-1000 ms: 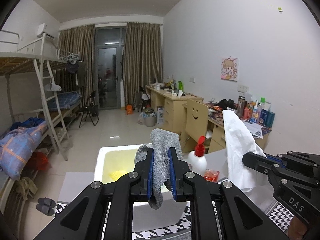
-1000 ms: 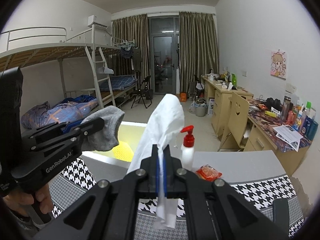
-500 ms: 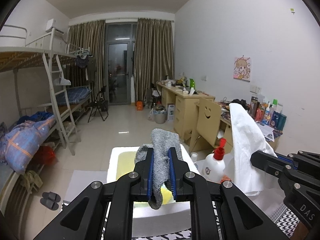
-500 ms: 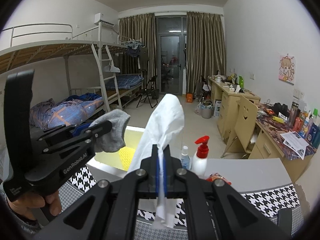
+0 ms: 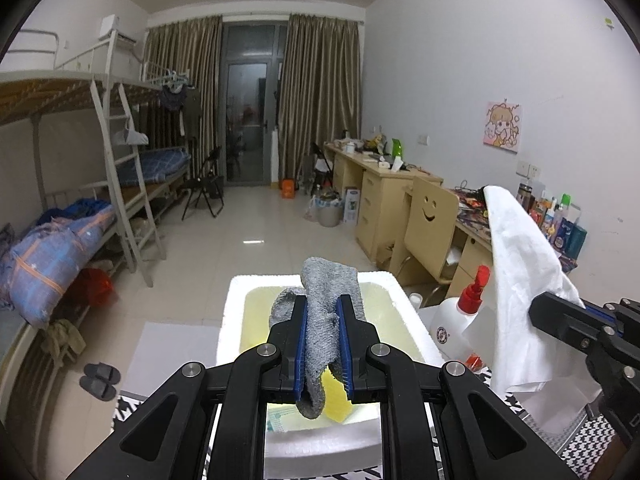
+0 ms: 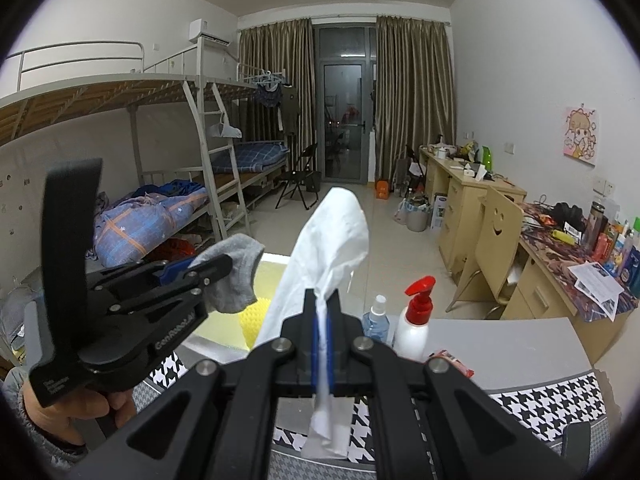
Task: Organize soft objects
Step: 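Open the left tool to drop the grey sock into the foam box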
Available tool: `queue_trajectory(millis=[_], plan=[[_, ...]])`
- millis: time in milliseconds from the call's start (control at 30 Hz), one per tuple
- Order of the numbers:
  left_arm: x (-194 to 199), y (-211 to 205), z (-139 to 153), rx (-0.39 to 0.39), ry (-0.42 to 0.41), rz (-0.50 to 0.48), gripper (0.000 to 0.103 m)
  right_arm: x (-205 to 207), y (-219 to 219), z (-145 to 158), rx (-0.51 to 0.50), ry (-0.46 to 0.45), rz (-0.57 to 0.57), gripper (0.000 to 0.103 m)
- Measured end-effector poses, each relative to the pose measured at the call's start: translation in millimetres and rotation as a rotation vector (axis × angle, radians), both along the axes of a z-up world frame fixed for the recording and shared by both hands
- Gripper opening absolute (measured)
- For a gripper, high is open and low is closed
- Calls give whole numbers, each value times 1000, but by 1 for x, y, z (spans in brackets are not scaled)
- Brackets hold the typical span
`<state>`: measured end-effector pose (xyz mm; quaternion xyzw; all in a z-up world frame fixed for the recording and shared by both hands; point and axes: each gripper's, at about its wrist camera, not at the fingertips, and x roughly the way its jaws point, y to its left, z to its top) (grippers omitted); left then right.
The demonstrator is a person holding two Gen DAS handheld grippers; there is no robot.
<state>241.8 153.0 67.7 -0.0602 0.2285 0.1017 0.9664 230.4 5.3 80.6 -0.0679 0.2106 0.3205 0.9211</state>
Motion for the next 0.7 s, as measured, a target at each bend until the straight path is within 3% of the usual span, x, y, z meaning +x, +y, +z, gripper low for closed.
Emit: queue_trajectory(millis=[67, 100, 167, 200, 233, 300, 433, 700], plan=[[6, 1, -4, 3, 20, -4, 18, 2, 3, 0, -4, 4, 0, 5], [10, 1, -5, 1, 30, -6, 24, 3, 5, -1, -6, 5, -1, 5], [12, 3, -7, -3, 38, -1, 46, 5, 6, -1, -10, 9, 0, 5], [10, 5, -7, -6, 38, 7, 63, 5, 7, -1, -11, 9, 1, 5], [8, 7, -6, -8, 31, 14, 70, 5, 9, -1, -14, 8, 2, 5], [3, 8, -4, 5, 18, 27, 71, 6, 10, 0, -15, 6, 4, 5], [-10, 13, 2, 20, -7, 66, 95, 7, 15, 0, -19, 8, 11, 5], [-34, 29, 5, 27, -32, 136, 102, 9, 28, -3, -28, 23, 31, 5]])
